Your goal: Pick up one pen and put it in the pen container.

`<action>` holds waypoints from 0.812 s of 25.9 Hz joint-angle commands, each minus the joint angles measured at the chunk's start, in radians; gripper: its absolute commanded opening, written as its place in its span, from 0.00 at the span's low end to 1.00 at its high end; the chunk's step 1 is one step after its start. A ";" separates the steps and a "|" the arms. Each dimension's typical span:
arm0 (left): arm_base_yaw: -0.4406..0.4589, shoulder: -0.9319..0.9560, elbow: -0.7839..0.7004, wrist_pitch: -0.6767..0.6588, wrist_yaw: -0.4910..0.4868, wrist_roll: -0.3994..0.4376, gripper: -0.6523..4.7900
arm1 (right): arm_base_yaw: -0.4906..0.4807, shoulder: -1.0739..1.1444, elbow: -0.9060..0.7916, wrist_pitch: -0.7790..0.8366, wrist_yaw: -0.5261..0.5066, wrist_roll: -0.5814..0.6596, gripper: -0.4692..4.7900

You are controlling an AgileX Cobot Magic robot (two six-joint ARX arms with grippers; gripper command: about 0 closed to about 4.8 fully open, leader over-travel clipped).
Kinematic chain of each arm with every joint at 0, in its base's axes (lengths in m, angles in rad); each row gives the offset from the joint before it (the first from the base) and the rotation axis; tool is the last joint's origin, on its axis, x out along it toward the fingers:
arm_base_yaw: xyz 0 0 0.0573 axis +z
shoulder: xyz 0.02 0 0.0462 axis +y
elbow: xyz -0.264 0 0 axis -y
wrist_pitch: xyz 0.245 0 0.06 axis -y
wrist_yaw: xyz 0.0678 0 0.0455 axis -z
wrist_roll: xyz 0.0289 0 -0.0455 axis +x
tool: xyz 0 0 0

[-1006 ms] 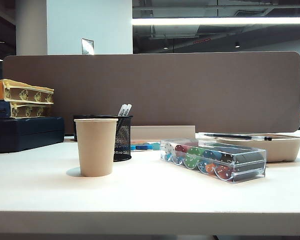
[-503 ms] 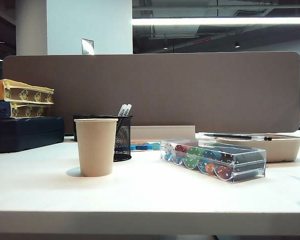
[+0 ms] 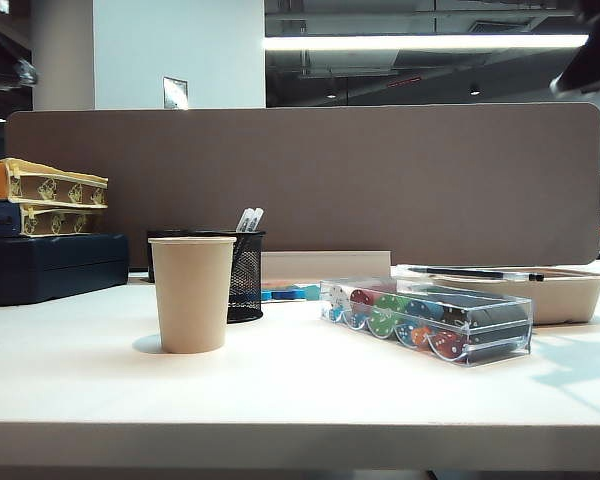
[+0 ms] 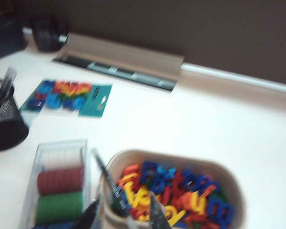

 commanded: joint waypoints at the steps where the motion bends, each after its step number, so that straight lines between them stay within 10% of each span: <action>1: 0.000 0.053 0.036 0.015 0.023 0.007 0.28 | 0.001 0.069 0.023 0.022 -0.026 -0.005 0.32; 21: 0.000 0.286 0.072 0.019 0.146 -0.046 0.28 | 0.002 0.405 0.239 -0.019 -0.098 -0.006 0.32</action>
